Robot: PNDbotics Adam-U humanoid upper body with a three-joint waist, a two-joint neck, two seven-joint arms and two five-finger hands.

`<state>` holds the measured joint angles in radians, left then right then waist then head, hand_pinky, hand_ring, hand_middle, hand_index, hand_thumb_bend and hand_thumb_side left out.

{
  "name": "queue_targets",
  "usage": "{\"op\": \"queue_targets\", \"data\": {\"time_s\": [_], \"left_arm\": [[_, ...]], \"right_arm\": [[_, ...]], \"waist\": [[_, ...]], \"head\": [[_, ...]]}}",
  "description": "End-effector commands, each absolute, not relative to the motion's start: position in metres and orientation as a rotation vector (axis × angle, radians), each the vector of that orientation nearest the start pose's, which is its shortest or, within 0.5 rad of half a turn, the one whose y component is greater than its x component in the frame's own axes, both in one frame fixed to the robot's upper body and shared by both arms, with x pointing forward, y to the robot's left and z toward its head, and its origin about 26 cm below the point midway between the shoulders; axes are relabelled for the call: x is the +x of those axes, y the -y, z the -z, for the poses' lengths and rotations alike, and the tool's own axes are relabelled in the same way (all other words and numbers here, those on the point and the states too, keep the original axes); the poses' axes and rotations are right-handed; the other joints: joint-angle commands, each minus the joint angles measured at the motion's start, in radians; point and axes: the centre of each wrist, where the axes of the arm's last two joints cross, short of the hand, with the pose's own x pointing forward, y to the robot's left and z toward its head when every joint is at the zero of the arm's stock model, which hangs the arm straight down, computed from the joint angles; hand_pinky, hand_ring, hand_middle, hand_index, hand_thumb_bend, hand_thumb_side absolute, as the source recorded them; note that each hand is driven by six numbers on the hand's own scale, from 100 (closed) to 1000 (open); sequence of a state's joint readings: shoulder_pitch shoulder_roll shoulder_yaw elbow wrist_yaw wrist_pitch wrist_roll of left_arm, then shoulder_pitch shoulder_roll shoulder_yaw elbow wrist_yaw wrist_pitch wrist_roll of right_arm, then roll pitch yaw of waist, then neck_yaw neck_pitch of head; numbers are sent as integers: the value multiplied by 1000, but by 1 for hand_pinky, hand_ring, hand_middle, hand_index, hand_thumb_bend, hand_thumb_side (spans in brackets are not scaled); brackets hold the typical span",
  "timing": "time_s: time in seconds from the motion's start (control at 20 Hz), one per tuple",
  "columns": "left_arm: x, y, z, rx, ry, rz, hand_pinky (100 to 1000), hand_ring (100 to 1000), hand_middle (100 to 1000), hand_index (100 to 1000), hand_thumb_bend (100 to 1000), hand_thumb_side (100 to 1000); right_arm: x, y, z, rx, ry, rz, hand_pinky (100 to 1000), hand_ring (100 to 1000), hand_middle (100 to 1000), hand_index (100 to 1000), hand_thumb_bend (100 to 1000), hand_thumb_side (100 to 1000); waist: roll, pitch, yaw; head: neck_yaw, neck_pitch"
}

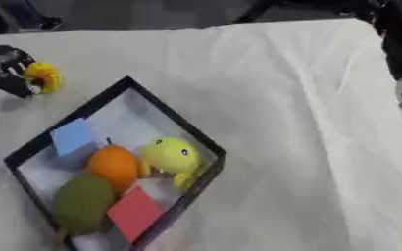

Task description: Pick up objects on the table and place them in the box.

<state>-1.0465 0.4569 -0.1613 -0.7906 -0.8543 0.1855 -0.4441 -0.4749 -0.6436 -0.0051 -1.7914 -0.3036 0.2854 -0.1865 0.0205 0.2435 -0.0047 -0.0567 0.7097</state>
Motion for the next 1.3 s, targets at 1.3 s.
{"op": "queue_targets", "data": {"time_s": [1.3], "left_arm": [[295,-199,-343,808,1753,1941,746,698,617,654,100,100]], "right_arm": [[332,324,-256,-351,1987,-253,928,746,736,822,100,680]], "waist": [[12,-85,49]], "head": [[-56,60]]}}
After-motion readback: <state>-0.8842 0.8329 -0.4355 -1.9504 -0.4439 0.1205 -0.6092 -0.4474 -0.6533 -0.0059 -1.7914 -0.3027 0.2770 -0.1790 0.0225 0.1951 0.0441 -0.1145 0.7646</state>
